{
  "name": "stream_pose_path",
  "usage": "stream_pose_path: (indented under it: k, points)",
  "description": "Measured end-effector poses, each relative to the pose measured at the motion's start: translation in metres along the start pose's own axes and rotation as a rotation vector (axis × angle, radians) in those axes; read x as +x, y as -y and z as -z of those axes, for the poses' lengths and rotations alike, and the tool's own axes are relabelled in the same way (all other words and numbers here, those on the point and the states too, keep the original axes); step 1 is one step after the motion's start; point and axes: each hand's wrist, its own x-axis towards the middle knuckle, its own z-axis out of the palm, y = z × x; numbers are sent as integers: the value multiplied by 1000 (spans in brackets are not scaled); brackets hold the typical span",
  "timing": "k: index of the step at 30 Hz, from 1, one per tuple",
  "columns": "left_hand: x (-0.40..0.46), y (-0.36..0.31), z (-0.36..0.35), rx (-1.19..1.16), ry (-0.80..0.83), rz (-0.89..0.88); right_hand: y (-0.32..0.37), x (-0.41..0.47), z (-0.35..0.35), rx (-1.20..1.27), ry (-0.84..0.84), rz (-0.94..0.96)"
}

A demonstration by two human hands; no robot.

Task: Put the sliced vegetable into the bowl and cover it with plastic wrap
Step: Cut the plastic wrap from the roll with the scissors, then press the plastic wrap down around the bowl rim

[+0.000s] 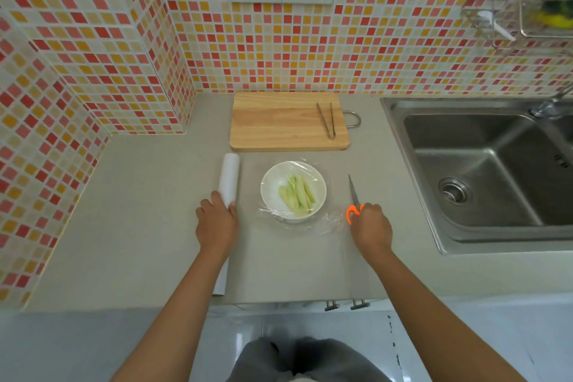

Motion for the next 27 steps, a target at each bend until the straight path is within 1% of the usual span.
stream_pose_path:
  k: [7, 13, 15, 17, 19, 22, 27]
  points:
    - [-2, 4, 2, 30, -19, 61, -10, 2, -2, 6, -38, -15]
    - [-1, 4, 2, 39, -19, 48, -15, 4, 0, 24, -21, -23]
    - [-1, 6, 3, 57, -31, 49, -16, 3, 2, -34, -33, -13]
    - [-1, 8, 4, 88, -48, 49, -16, 2, 4, -92, -89, 4]
    - [-1, 10, 5, 99, -69, 51, -14, 3, 7, -48, -164, 19]
    - [0, 9, 5, 111, -83, 51, -5, 7, 10, 80, -241, 68]
    - [1, 6, 4, 131, -93, 34, 14, 14, 14, 208, -279, 120]
